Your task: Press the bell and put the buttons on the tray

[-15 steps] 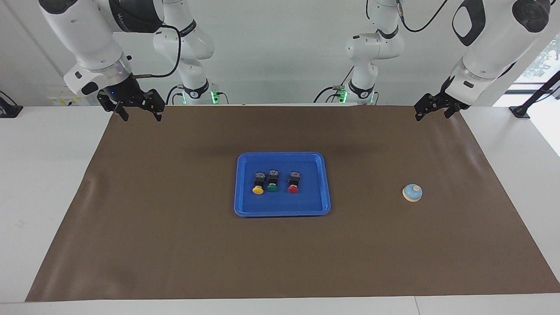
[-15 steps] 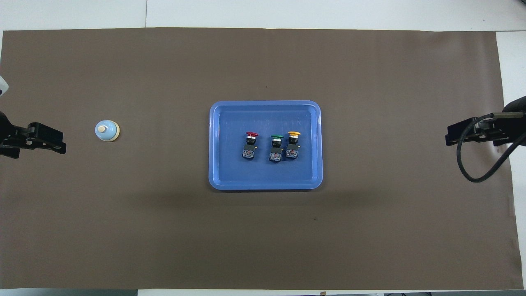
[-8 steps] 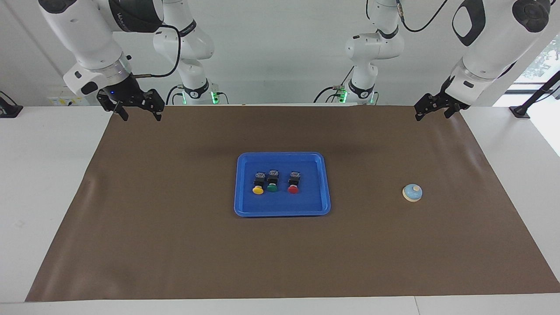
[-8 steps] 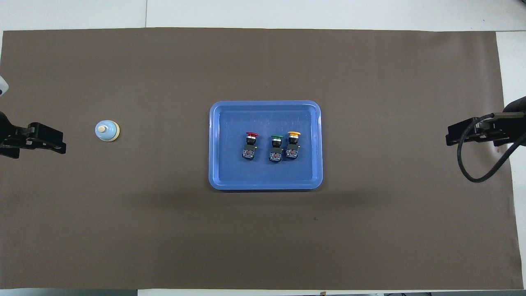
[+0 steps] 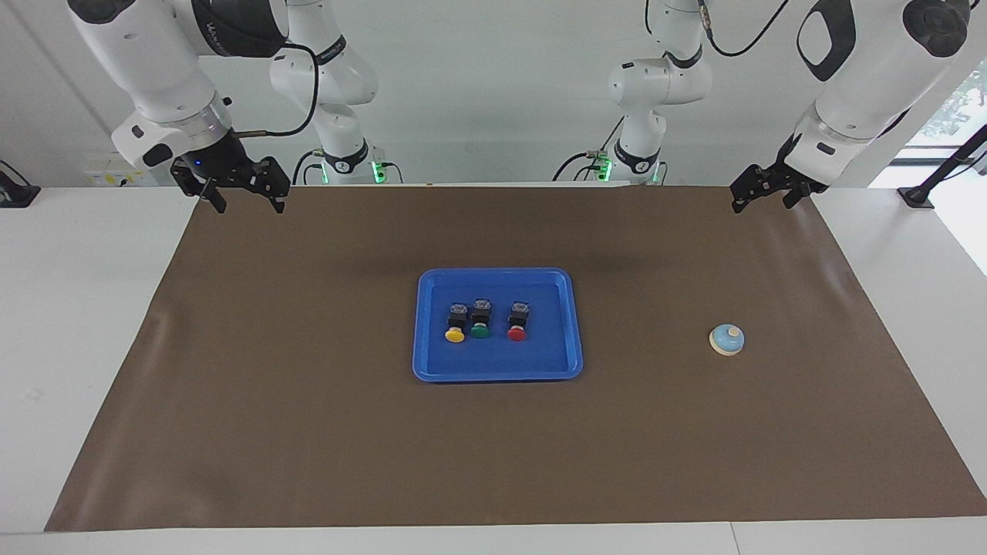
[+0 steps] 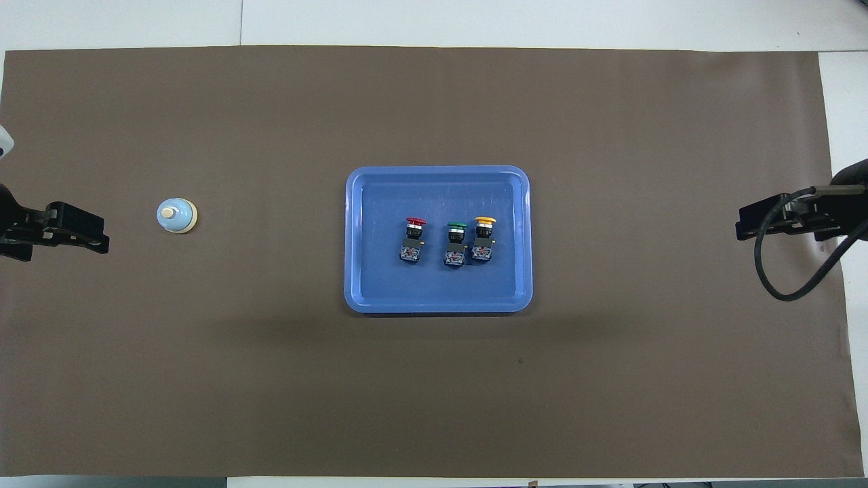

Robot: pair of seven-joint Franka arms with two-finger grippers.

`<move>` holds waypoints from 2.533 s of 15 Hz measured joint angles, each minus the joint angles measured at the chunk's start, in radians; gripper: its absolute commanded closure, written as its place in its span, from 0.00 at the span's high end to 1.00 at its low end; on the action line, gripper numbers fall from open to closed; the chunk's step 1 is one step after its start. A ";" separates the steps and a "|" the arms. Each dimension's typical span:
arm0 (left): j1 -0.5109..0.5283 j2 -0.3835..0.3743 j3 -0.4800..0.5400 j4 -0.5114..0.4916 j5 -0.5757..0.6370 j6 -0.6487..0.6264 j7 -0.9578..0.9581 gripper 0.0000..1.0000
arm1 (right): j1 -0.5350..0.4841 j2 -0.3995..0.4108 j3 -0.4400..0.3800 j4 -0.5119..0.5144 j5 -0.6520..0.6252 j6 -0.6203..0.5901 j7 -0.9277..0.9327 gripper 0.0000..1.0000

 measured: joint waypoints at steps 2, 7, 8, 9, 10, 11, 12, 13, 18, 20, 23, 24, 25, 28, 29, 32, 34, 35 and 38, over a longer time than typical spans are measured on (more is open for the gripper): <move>0.000 0.000 0.000 0.000 0.000 0.000 0.000 1.00 | 0.000 0.000 0.000 0.000 0.000 0.000 0.000 1.00; 0.000 0.000 0.000 0.000 0.000 0.000 0.000 1.00 | 0.000 0.000 0.000 0.000 0.000 0.000 0.000 1.00; 0.000 0.000 0.000 0.000 0.000 0.000 0.000 1.00 | 0.000 0.000 0.000 0.000 0.000 0.000 0.000 1.00; 0.000 0.000 0.000 0.000 0.000 0.000 0.000 1.00 | 0.000 0.000 0.000 0.000 0.000 0.000 0.000 1.00; 0.000 0.000 0.000 0.000 0.000 0.000 0.000 1.00 | 0.000 0.000 0.000 0.000 0.000 0.000 0.000 1.00; 0.000 0.000 0.000 0.000 0.000 0.000 0.000 1.00 | 0.000 0.000 0.000 0.000 0.000 0.000 0.000 1.00; 0.000 0.000 0.000 0.000 0.000 0.000 0.000 1.00 | 0.000 0.000 0.000 0.000 0.000 0.000 0.000 1.00; 0.000 0.000 0.000 0.000 0.000 0.000 0.000 1.00 | 0.000 0.000 0.000 0.000 0.000 0.000 0.000 1.00; 0.000 -0.003 0.000 0.000 0.000 0.000 0.000 1.00 | 0.000 0.000 0.000 0.000 0.000 0.000 0.000 1.00; 0.000 -0.007 0.000 0.000 0.000 0.005 0.000 0.72 | 0.000 0.000 0.000 0.000 0.000 0.000 0.000 1.00; 0.000 -0.010 0.001 -0.025 0.000 0.115 -0.001 0.00 | 0.000 0.000 0.000 0.000 0.000 0.000 0.000 1.00; 0.000 -0.011 0.001 -0.043 0.000 0.135 -0.001 0.00 | 0.000 0.000 0.000 0.000 0.000 0.000 0.000 1.00; 0.001 -0.012 0.002 -0.064 0.000 0.150 -0.001 0.00 | 0.000 0.000 0.000 0.000 0.000 0.000 0.000 1.00; 0.014 -0.012 0.006 -0.131 0.000 0.226 0.000 0.00 | 0.000 0.000 0.000 0.000 0.000 0.000 0.000 1.00; 0.019 -0.012 0.007 -0.155 0.000 0.246 0.000 0.00 | 0.000 0.000 0.000 0.000 0.000 0.000 0.000 1.00; 0.034 0.011 0.008 -0.223 0.000 0.338 0.002 0.00 | 0.000 0.000 0.000 0.000 0.000 0.000 0.000 1.00; 0.036 0.060 0.008 -0.240 0.000 0.418 0.002 0.00 | 0.000 0.000 0.000 0.000 0.000 0.000 0.000 1.00; 0.036 0.090 0.008 -0.243 0.000 0.455 0.002 0.00 | 0.000 0.000 0.000 0.000 0.000 0.000 0.000 1.00; 0.036 0.176 0.006 -0.249 0.000 0.571 0.002 0.00 | 0.000 0.000 0.000 0.000 0.000 0.000 0.000 1.00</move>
